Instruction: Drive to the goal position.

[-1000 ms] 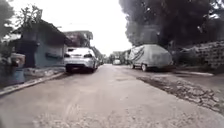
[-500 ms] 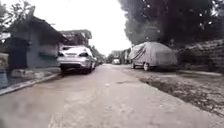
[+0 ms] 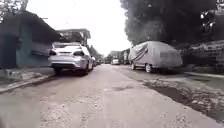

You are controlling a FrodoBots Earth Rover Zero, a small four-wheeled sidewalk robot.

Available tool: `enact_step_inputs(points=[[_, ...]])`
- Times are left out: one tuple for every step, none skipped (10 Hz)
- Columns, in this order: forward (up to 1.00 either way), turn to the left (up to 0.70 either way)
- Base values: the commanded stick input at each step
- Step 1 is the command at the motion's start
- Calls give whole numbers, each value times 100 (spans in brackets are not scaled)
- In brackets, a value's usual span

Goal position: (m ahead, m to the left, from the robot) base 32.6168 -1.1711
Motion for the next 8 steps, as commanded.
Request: enact_step_inputs(points=[[100,0],[100,0],[100,7],[100,27],[100,27],[100,0],[100,0],[100,0]])
